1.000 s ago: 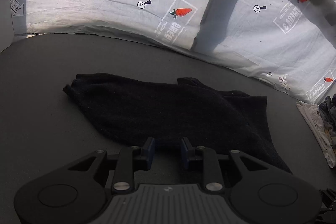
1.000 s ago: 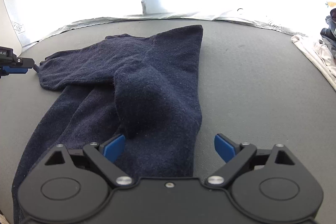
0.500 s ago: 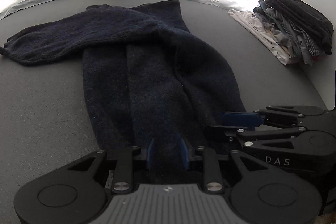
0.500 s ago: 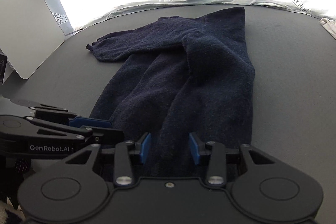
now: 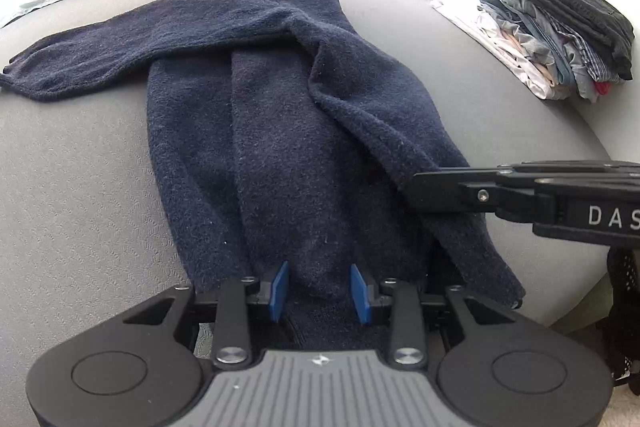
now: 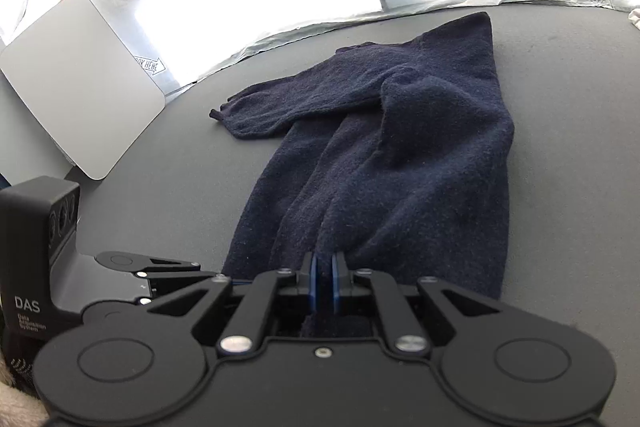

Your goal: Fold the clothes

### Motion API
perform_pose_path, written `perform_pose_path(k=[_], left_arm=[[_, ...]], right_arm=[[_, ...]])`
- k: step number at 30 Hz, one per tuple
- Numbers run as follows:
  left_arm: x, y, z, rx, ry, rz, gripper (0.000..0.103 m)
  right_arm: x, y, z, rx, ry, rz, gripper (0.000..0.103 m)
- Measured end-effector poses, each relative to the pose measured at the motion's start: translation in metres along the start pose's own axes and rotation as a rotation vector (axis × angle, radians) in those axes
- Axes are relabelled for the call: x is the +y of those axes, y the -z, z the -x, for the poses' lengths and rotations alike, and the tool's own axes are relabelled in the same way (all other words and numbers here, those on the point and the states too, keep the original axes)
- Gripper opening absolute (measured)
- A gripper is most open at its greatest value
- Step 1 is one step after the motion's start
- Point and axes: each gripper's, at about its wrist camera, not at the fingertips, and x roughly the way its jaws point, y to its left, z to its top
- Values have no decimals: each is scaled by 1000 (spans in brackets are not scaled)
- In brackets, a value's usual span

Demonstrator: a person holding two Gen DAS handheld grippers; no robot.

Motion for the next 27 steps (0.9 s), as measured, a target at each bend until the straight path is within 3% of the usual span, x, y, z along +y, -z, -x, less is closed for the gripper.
perform_pose_path(k=[5,9,12,13,14,15,17,18,20,23,27], left_arm=[[4,-1,0,-3,21,22,37],[13,-3,0,3,63,80,38],[24,-7,4,-11,89,141,38],[28,-9,7,-23,92,160,38],[31,-12,9,-35,94,178,38],[34,-14,12,-47,97,197,38],[41,-19,17,-71,101,234,41],[45,-22,20,-83,104,253,48],[52,-26,25,-107,108,290,58],[66,-38,34,-165,78,332,61],[88,-47,33,-186,-10,405,69]], right_arm=[[-21,13,-31,110,-35,-142,8],[-34,16,-39,143,-67,-235,8],[-29,11,-28,110,-110,-250,29],[-25,8,-22,78,-129,-228,48],[-21,5,-15,46,-147,-206,57],[-16,1,-10,22,-142,-171,58],[-8,-7,-5,1,-96,-107,64],[-5,-11,-4,-8,-63,-79,68],[1,-16,-3,-22,3,-12,87],[4,-22,-5,-28,97,55,92],[-13,-34,-11,-43,216,65,101]])
